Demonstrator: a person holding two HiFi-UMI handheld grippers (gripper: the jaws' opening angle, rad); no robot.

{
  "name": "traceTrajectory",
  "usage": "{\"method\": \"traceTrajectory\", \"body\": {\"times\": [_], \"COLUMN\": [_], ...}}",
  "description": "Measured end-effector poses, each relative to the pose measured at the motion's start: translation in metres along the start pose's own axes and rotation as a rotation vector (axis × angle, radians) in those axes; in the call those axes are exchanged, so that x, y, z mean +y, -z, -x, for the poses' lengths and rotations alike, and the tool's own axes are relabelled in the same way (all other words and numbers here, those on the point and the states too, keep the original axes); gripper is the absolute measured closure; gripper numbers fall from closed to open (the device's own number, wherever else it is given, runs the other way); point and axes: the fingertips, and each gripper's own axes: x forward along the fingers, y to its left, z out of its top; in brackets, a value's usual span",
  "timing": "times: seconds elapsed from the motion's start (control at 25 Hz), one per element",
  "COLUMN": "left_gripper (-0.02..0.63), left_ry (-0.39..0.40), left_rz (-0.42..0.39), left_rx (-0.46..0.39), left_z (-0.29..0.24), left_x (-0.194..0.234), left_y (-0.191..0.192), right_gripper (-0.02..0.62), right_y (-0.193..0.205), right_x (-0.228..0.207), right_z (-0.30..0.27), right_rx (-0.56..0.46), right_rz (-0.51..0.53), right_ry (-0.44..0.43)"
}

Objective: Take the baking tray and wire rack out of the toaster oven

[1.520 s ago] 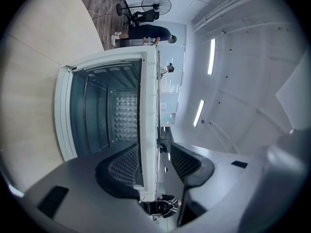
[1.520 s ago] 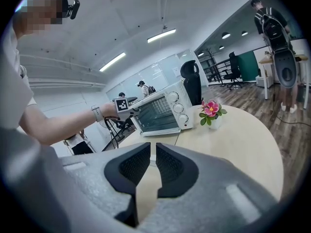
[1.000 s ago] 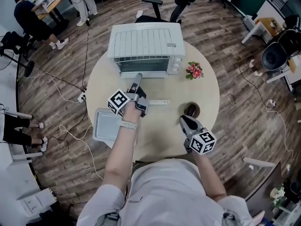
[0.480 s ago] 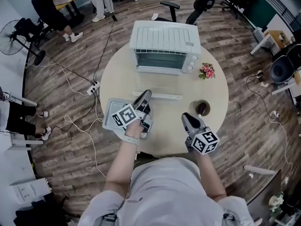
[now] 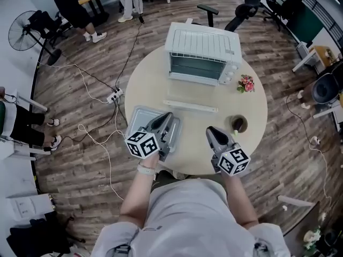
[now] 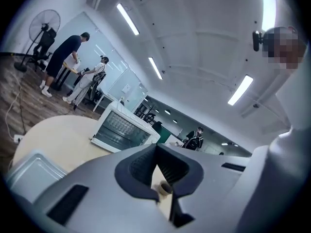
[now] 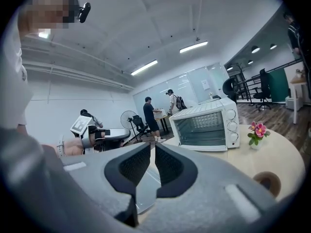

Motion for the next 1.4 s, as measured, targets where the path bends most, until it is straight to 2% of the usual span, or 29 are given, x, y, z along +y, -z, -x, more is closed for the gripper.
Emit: {"method": "traceTrajectory", "body": {"times": [0.2,0.36,0.6,0.84,1.12,1.4], "left_gripper": [0.604,0.604,0.604,0.604,0.607,0.607], "left_ry": [-0.057,-0.076,-0.086,-0.093,-0.166,-0.133], "left_rz": [-0.159,-0.258,-0.344,-0.363,-0.404,-0.338], "left_rx": [0.005,0.01,0.024,0.01,0.021,0.012], "left_z": [0.029,0.045,0.063,0.076,0.09,0.097], "left_x": [0.0,-0.004,-0.009,-0.008,0.001,-0.001], "left_y": [-0.005,-0.008,-0.008,-0.01,-0.007,-0.006], "right_gripper": [0.56,0.56,0.56,0.56,0.56,0.56], "right_y": [-0.003,-0.002,-0.004,-0.001,0.008,0.019], "right_x": [0.019,0.032,0.053,0.064,0.075,0.078], "right_z": [-0.011,-0.017,-0.018,-0.018,-0.019,-0.021], "right_rx": [0.01,0.022,0.027,0.043,0.071,0.088], "right_rz": [0.07,0.118,0.176,0.239,0.279,0.263], "right_ry": [-0.035,-0.062,-0.1,-0.12,-0.134,-0.133]}}
